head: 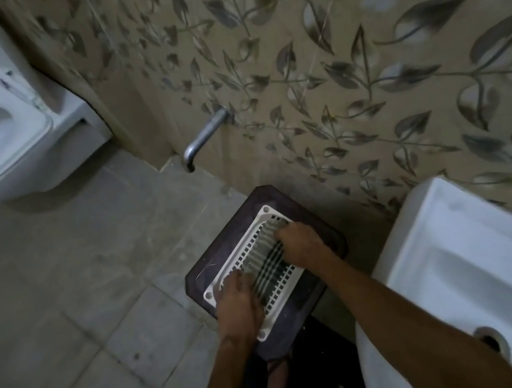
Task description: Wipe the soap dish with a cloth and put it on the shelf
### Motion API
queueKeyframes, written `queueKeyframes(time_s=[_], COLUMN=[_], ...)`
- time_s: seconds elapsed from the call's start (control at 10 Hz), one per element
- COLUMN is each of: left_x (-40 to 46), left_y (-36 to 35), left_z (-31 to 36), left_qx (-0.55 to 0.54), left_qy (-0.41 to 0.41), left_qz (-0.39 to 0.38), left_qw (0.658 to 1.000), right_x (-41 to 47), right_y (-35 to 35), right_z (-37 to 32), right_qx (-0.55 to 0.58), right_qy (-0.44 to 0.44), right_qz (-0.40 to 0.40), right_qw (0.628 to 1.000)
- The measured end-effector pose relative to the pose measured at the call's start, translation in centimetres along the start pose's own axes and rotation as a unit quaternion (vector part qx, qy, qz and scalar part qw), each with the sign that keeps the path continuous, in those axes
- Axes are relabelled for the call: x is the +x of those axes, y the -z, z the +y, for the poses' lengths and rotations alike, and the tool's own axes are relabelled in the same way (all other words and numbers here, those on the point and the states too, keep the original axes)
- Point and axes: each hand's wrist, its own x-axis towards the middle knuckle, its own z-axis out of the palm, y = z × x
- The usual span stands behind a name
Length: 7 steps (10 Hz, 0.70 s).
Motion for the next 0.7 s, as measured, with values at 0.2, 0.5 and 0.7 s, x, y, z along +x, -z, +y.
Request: queueKeyframes(time_s=[0.2, 0.5, 0.7], left_x=[1.8, 1.0, 0.4], left_y=[-3.4, -2.0, 2.6], left_z=[-0.9, 0.5, 6.7], left_qx=[0.155, 0.188, 0.009], left_qy=[-0.115, -0.08, -0.1], left_qz=[-0.11, -0.132, 0.047], left_qw=[0.975, 0.97, 0.994], right_x=[1.2, -1.4, -6.2], right_y=[-3.9, -0.4, 4.5], right_z=[-0.9, -0.4, 1.3], right_qx=[-0.063, 0.08, 0.128], right_qy=[-0.032, -0.016, -0.011], right_qz=[-0.068, -0.058, 0.077], right_qw=[0.995, 0.995, 0.989])
